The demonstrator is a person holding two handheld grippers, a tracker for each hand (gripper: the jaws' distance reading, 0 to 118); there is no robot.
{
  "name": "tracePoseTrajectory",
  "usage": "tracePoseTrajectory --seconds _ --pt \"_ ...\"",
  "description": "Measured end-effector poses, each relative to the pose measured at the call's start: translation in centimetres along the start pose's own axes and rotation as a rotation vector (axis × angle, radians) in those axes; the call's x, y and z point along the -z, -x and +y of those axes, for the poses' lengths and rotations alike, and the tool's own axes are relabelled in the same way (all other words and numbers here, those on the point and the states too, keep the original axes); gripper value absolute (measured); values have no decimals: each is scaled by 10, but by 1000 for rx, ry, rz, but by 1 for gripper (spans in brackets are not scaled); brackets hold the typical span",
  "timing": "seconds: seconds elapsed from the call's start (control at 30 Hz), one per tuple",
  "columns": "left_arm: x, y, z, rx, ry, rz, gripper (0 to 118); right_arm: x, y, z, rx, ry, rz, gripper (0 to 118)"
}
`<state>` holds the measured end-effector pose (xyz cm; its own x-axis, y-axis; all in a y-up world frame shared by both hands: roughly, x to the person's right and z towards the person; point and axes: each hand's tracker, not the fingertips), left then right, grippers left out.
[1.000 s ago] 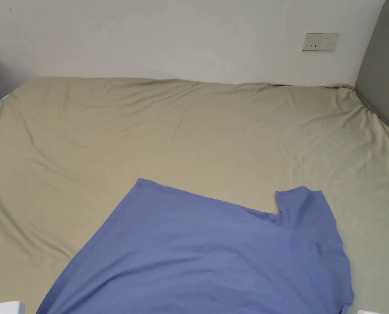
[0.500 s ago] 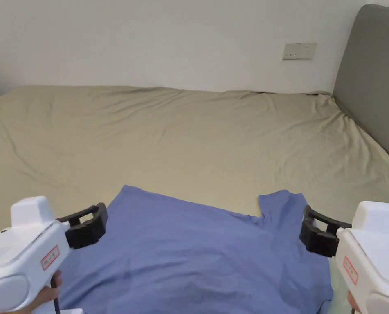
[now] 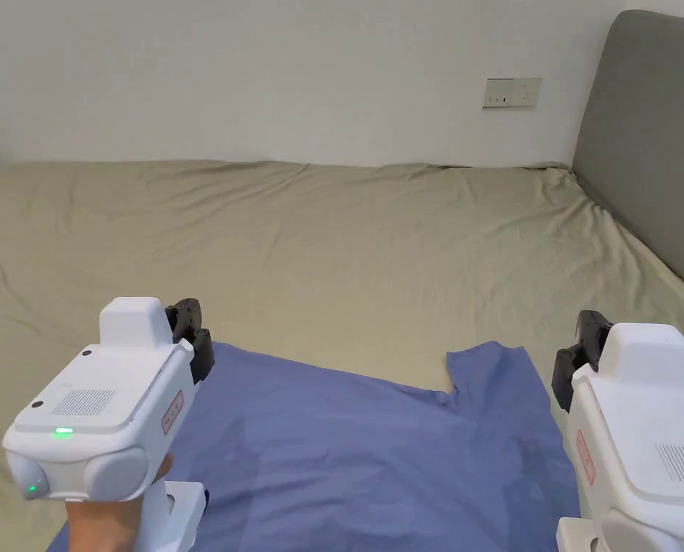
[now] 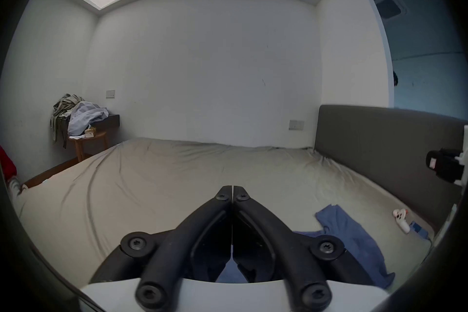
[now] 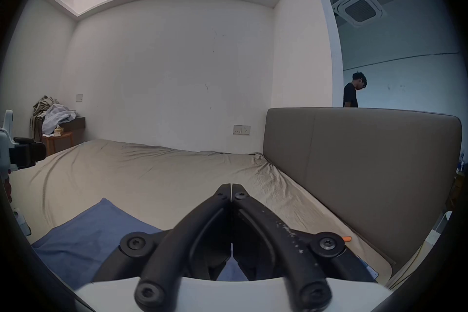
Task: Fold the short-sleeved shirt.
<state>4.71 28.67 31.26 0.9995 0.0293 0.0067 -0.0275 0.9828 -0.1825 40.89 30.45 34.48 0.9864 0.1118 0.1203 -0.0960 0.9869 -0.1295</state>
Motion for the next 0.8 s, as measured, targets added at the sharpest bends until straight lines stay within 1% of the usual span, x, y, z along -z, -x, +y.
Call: tracePoseTrajectory --seconds 0.07,0.13,0.3,0.37,0.4,0.43,0.47,0.5,0.53,0.57,0.6,0.63,0.7,0.73,0.77,0.8 --pt "23 8 -2 3 55 -34 0 9 -2 -2 -3 5 -1 1" --pt "60 14 3 -26 159 -55 0 21 -4 -3 -1 19 1 1" --pt "173 48 -7 -59 441 -110 0 55 -8 -10 -8 47 -14 1" --pt "215 58 -19 -59 483 -81 0 70 -10 -14 -4 64 -17 1" --pt "232 63 -22 -47 542 -99 0 78 -10 -16 -4 73 -20 1" --pt "252 68 -29 -61 566 -93 6 87 -10 -19 -6 83 -24 1" --pt "270 72 -34 -72 609 -94 18 94 -11 -23 -12 93 -25 1" --pt "289 76 -41 -69 643 -72 50 102 -11 -26 -17 103 -31 1" --pt "302 81 -48 -65 661 -41 79 109 -11 -29 -21 114 -38 1" --pt "318 83 -57 -43 697 -28 100 118 -11 -34 -22 125 -40 1" --pt "334 83 -66 -15 739 2 113 123 -12 -38 -20 139 -46 1" --pt "347 82 -75 5 757 58 113 130 -12 -42 -19 151 -52 1" --pt "361 86 -91 37 783 64 103 141 -12 -51 -18 179 -60 1" --pt "369 86 -98 39 798 57 101 145 -12 -55 -18 192 -63 1" --pt "374 86 -105 31 818 52 101 148 -12 -60 -17 206 -68 1" --pt "375 87 -114 26 846 60 94 152 -13 -64 -13 222 -70 1"
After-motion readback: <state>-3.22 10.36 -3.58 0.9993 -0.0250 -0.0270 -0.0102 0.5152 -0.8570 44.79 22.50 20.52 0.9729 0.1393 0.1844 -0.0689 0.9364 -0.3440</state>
